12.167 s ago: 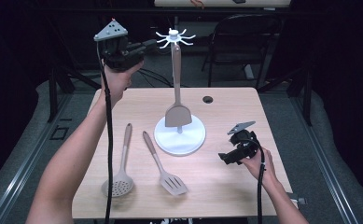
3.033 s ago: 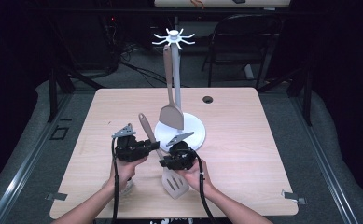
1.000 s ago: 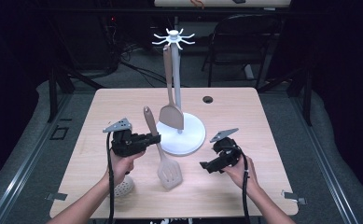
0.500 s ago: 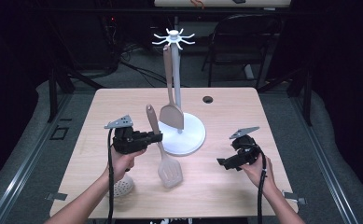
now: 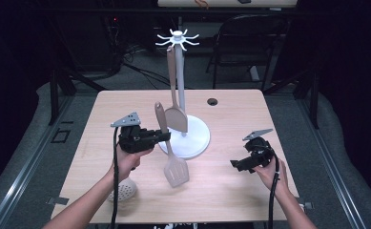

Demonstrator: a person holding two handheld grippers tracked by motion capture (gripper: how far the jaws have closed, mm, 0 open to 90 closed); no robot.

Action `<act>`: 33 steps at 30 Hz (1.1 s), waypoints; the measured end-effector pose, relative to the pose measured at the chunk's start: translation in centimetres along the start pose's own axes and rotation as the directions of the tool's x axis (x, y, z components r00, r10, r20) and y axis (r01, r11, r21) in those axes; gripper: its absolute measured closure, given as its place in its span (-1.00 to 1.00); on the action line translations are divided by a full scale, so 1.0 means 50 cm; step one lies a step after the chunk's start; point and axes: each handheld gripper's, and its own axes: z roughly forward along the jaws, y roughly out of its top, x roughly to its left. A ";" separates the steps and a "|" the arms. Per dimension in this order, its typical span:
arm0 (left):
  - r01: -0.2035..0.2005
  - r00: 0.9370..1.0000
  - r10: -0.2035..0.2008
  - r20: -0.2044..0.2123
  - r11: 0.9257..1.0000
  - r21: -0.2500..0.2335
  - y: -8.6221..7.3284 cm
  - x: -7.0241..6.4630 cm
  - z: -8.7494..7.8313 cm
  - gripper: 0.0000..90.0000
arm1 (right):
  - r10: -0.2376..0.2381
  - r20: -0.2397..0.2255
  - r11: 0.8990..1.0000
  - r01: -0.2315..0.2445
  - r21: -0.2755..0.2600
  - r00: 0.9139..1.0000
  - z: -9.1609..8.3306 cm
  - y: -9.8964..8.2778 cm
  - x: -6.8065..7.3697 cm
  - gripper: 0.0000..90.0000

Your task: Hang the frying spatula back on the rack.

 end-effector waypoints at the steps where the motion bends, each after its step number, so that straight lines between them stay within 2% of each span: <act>1: -0.003 1.000 0.003 0.000 1.000 0.003 0.004 0.000 0.002 0.72 | -0.005 0.003 1.000 0.005 0.010 1.000 0.002 -0.002 -0.002 -1.00; 3: -0.009 1.000 0.009 -0.002 1.000 0.009 0.010 -0.001 0.005 0.72 | 0.005 0.005 1.000 -0.005 0.013 1.000 0.004 -0.004 -0.006 -1.00; 4: -0.026 1.000 0.026 -0.005 1.000 0.017 0.021 -0.003 0.007 0.72 | 0.006 0.014 1.000 -0.006 0.021 1.000 0.005 -0.004 -0.010 -1.00; 13: -0.074 0.997 0.074 -0.015 0.997 0.023 0.072 -0.009 0.019 0.72 | -0.011 0.032 1.000 0.010 0.017 0.999 0.005 0.001 -0.007 -1.00; 21: -0.099 0.995 0.100 -0.006 0.994 0.037 0.093 -0.009 0.037 0.72 | -0.005 0.034 1.000 0.005 0.007 0.999 0.003 -0.001 -0.013 -1.00; 25: -0.098 0.995 0.099 -0.016 0.994 0.040 0.102 -0.007 0.042 0.72 | -0.006 0.043 1.000 0.006 0.005 0.999 0.001 -0.001 -0.012 -1.00; 33: -0.115 0.993 0.115 -0.015 0.993 0.029 0.131 -0.006 0.048 0.72 | -0.011 0.045 1.000 0.011 0.009 0.999 0.001 0.000 -0.013 -1.00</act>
